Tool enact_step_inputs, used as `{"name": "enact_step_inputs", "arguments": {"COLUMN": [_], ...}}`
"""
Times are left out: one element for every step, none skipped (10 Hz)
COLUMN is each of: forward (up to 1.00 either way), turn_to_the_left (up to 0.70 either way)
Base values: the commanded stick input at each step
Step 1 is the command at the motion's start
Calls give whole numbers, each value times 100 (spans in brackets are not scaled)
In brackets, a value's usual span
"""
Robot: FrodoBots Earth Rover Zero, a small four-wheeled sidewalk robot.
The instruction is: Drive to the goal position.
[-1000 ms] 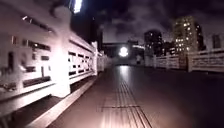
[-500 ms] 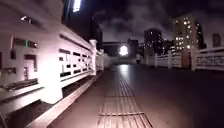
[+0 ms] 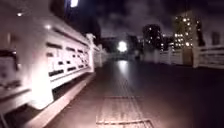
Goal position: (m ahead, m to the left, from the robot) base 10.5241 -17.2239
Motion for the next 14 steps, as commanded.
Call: {"name": "enact_step_inputs", "arguments": {"forward": [45, 45, 45, 45, 45, 45, 45, 45, 45, 45, 45, 45, 45, 45], "turn_to_the_left": [0, 0, 0, 0, 0, 0, 0, 0, 0, 0, 0, 0, 0, 0]}}
